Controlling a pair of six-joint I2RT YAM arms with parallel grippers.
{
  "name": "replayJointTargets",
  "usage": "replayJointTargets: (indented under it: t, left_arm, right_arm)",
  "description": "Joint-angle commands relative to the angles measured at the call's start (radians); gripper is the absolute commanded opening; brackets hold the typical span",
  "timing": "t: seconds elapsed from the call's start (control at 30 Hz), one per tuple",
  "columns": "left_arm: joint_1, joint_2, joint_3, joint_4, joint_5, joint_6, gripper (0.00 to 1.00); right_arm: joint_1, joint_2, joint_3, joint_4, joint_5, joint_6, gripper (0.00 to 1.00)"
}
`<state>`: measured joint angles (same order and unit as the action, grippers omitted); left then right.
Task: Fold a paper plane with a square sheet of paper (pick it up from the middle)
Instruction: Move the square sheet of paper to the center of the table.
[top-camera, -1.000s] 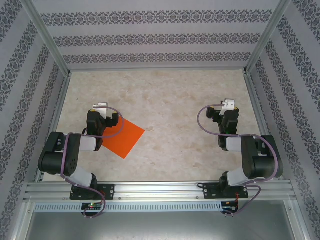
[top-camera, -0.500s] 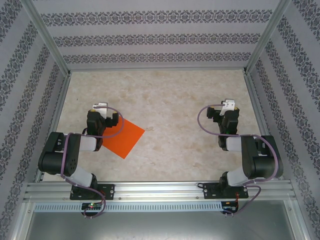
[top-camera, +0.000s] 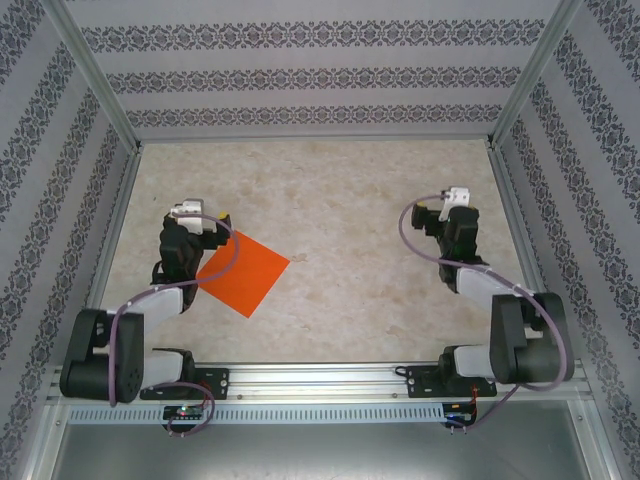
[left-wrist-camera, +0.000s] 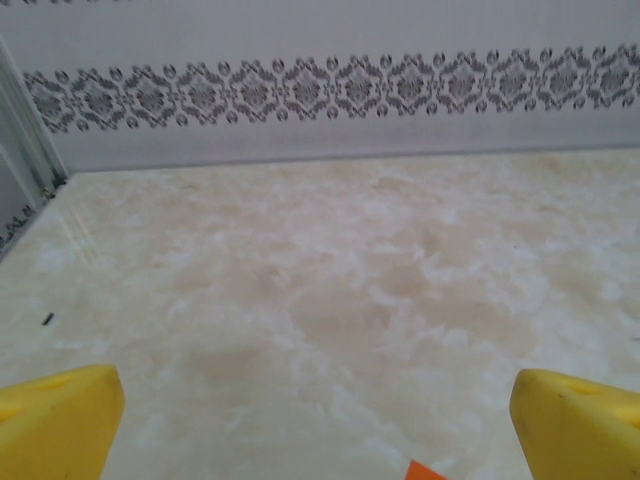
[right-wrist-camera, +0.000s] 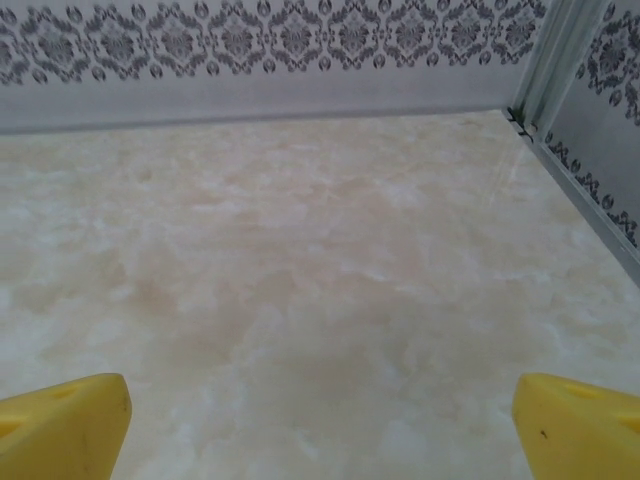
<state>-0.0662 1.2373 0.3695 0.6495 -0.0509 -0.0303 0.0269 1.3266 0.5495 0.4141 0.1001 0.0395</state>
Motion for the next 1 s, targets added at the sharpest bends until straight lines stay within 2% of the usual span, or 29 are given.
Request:
replayJointTargets:
  t: [0.0, 0.07, 0.1, 0.13, 0.17, 0.23, 0.3, 0.43, 0.53, 0.8, 0.97]
  left_arm:
    - [0.012, -0.094, 0.095, -0.283, -0.051, -0.152, 1.00]
    - [0.012, -0.113, 0.201, -0.509, -0.101, -0.277, 1.00]
    - [0.012, -0.111, 0.260, -0.635, -0.128, -0.361, 1.00]
    - [0.014, -0.102, 0.313, -0.754, -0.117, -0.408, 1.00]
    - [0.014, -0.094, 0.347, -0.827, -0.084, -0.410, 1.00]
    - [0.014, -0.093, 0.374, -0.881, -0.017, -0.429, 1.00]
    - [0.014, -0.107, 0.360, -0.905, -0.006, -0.485, 1.00]
    - [0.018, -0.148, 0.336, -0.982, -0.030, -0.589, 1.00]
    - [0.023, -0.195, 0.323, -1.044, -0.097, -0.631, 1.00]
    - [0.029, -0.389, 0.273, -1.173, -0.264, -0.686, 1.00]
    - [0.029, -0.502, 0.233, -1.186, -0.302, -0.710, 1.00]
  right_arm:
    - [0.019, -0.067, 0.187, -0.461, -0.067, 0.199, 0.98]
    - [0.025, -0.051, 0.265, -0.613, -0.173, 0.361, 0.98]
    - [0.038, -0.033, 0.293, -0.646, -0.302, 0.395, 0.98]
    - [0.072, -0.014, 0.303, -0.640, -0.420, 0.416, 0.98]
    - [0.118, 0.002, 0.314, -0.638, -0.469, 0.434, 0.98]
    - [0.256, 0.040, 0.351, -0.656, -0.468, 0.457, 0.98]
    - [0.388, 0.084, 0.394, -0.654, -0.450, 0.461, 0.98]
    - [0.599, 0.253, 0.541, -0.675, -0.443, 0.488, 0.98]
    - [0.718, 0.417, 0.702, -0.735, -0.434, 0.476, 0.95]
    - [0.846, 0.781, 1.110, -0.862, -0.470, 0.515, 0.87]
    - [0.883, 0.939, 1.318, -0.961, -0.477, 0.521, 0.82]
